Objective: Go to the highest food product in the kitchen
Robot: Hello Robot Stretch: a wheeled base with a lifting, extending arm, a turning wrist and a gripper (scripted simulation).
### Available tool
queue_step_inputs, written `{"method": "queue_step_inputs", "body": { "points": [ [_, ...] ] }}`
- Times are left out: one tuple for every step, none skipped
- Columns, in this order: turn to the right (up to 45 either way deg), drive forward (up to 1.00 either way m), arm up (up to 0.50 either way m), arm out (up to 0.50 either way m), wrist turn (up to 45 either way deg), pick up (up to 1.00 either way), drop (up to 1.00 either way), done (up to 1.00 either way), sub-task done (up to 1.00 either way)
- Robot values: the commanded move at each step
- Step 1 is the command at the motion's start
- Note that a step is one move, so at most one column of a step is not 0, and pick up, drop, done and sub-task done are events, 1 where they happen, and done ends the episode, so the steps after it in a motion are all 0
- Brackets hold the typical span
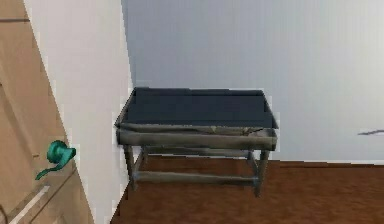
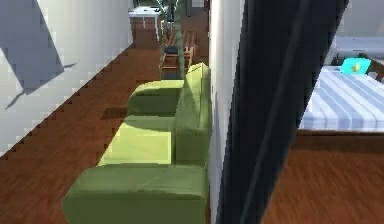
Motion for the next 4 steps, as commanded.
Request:
{"method": "queue_step_inputs", "body": {
  "points": [
    [15.0,0.0,0.0,0.0,0.0,0.0,0.0,0.0,0.0],
    [0.0,0.75,0.0,0.0,0.0,0.0,0.0,0.0,0.0],
    [45.0,0.0,0.0,0.0,0.0,0.0,0.0,0.0,0.0],
    [6.0,0.0,0.0,0.0,0.0,0.0,0.0,0.0,0.0]
  ]
}}
